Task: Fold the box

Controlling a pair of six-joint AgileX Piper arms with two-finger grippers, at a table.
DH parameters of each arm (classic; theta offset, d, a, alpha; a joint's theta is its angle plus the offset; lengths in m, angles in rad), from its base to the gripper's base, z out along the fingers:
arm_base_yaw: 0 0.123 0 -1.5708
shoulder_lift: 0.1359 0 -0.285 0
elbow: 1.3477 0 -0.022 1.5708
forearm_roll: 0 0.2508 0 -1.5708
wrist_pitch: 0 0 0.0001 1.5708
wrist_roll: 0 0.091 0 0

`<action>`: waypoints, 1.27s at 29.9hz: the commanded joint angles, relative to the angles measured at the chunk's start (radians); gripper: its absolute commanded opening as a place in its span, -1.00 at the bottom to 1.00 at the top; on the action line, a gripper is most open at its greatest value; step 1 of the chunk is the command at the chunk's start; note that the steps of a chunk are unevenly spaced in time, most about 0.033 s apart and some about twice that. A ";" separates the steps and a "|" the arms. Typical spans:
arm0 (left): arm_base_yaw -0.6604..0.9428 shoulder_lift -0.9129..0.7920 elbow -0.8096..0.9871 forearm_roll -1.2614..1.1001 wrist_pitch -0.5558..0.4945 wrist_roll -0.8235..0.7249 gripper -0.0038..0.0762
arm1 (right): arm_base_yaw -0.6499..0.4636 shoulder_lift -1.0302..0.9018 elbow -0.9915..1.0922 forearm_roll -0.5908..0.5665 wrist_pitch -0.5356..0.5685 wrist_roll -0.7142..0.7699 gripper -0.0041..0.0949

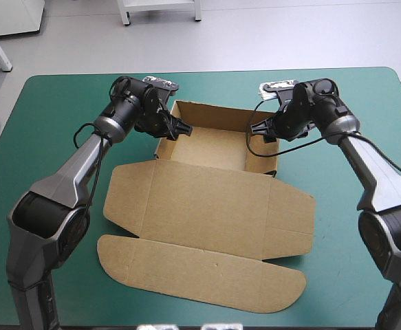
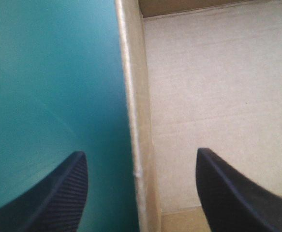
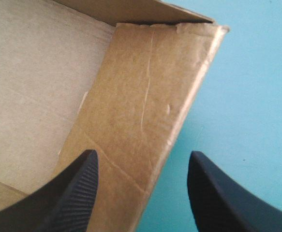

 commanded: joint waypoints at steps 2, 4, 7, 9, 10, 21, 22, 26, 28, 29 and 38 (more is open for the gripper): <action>-0.007 -0.152 -0.026 0.008 -0.005 0.027 0.28 | 0.001 -0.145 -0.031 -0.004 -0.013 -0.002 0.15; -0.007 -0.202 -0.026 0.007 0.007 0.044 0.28 | 0.001 -0.195 -0.020 -0.004 -0.010 -0.005 0.15; -0.007 -0.273 -0.026 0.007 0.037 0.063 0.28 | 0.001 -0.274 0.019 -0.004 -0.008 -0.013 0.15; -0.007 -0.313 -0.026 0.007 0.062 0.072 0.28 | 0.001 -0.326 0.067 -0.012 -0.023 -0.013 0.15; -0.007 -0.335 -0.024 0.007 0.077 0.075 0.28 | 0.001 -0.354 0.097 -0.016 -0.034 -0.013 0.15; -0.007 -0.767 0.338 0.002 0.115 0.064 0.28 | 0.001 -0.569 0.364 -0.034 -0.174 0.013 0.12; -0.007 -0.826 0.386 0.002 0.120 0.055 0.28 | 0.001 -0.569 0.364 -0.034 -0.172 0.013 0.12; -0.007 -1.076 0.555 -0.009 0.155 0.039 0.28 | 0.001 -0.569 0.364 -0.034 -0.188 0.013 0.12; -0.007 -1.194 0.622 -0.023 0.153 0.041 0.28 | 0.001 -0.568 0.364 -0.034 -0.207 0.019 0.11; -0.007 -1.256 0.653 -0.033 0.153 0.041 0.28 | 0.001 -0.568 0.364 -0.034 -0.215 0.025 0.11; -0.007 -1.586 0.810 -0.034 0.155 0.019 0.28 | 0.001 -0.506 0.329 -0.024 -0.181 0.048 0.11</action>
